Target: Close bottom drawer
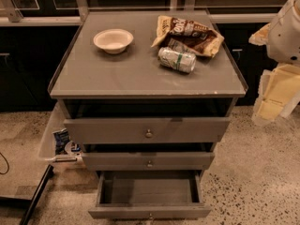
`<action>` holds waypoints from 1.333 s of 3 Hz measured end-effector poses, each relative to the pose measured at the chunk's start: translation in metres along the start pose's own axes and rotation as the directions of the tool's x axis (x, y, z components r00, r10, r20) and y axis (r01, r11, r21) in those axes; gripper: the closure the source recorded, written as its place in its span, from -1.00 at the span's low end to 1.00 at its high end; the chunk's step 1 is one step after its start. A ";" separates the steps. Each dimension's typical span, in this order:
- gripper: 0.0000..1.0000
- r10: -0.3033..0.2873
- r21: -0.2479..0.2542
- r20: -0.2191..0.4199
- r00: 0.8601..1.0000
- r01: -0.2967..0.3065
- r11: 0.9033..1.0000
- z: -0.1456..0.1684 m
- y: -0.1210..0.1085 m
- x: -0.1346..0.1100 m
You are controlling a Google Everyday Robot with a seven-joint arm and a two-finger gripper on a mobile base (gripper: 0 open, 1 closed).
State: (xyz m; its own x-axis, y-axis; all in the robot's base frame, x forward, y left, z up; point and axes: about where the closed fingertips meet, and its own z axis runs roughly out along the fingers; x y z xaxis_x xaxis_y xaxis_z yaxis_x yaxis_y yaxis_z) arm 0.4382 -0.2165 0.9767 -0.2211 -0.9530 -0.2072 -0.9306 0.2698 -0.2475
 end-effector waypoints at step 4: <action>-1.00 0.056 -0.135 0.061 0.997 -0.047 0.990 0.105 0.057 0.037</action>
Offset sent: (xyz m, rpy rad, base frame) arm -0.0203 -0.0258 -0.0648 -0.0069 0.0597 -0.0306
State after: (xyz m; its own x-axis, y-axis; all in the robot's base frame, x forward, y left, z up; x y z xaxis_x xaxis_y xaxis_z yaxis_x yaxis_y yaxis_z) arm 0.4079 -0.2217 0.8554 -0.2542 -0.9263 -0.2783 -0.9500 0.2930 -0.1076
